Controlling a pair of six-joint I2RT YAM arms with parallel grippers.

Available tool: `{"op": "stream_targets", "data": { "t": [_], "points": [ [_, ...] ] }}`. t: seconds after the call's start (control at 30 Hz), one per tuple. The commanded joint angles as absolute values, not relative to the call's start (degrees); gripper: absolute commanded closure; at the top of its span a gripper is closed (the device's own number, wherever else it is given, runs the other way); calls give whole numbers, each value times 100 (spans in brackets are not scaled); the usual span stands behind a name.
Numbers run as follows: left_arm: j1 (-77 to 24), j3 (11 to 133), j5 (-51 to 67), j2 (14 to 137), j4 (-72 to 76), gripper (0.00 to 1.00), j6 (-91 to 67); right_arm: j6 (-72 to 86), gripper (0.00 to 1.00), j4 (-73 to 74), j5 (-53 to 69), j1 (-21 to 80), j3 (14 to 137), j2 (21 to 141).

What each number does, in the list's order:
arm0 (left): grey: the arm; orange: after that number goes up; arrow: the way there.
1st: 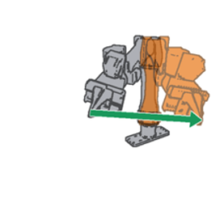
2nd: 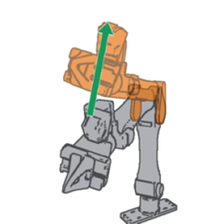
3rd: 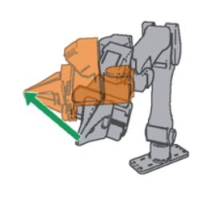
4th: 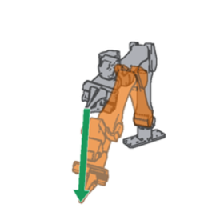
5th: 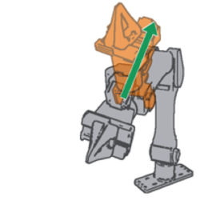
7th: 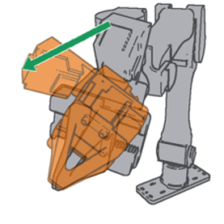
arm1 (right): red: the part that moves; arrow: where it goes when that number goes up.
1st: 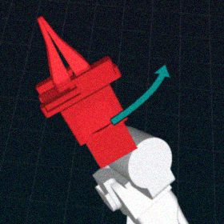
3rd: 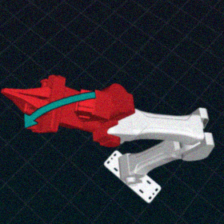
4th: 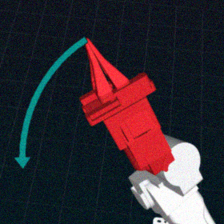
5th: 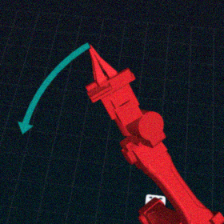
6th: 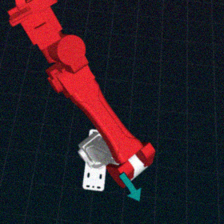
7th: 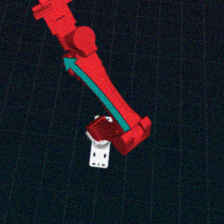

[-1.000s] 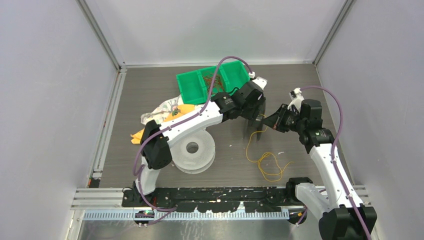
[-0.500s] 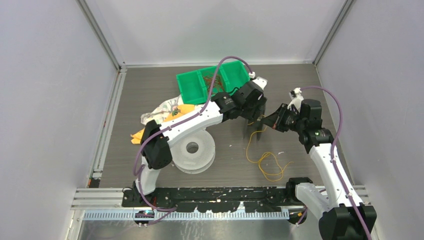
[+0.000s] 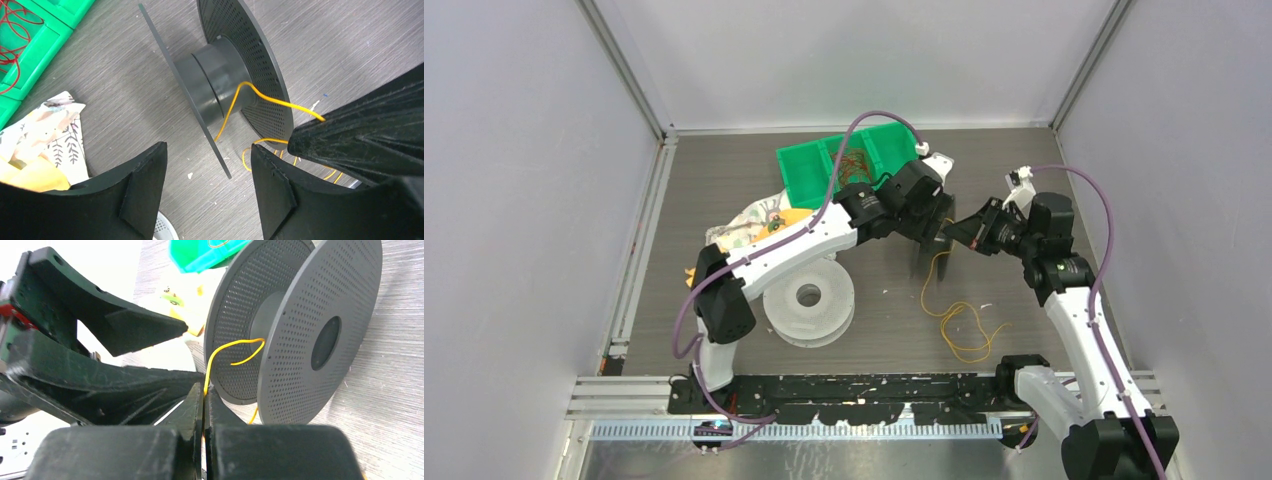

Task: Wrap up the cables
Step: Wrap the cable around the cable reel.

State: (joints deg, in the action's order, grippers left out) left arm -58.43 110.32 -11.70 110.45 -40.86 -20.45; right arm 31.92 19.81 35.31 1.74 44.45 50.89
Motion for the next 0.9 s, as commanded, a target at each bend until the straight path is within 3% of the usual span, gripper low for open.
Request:
{"op": "stream_targets", "data": {
  "t": [0.0, 0.87],
  "points": [
    [-5845, 11136, -966, 10862, -4155, 36, -1933, 3424, 100, 1469, 3722, 141, 4795, 5164],
    [-5467, 11713, -566, 11492, -4184, 38, -1855, 3657, 99, 954, 4260, 140, 4923, 5611]
  ]
}}
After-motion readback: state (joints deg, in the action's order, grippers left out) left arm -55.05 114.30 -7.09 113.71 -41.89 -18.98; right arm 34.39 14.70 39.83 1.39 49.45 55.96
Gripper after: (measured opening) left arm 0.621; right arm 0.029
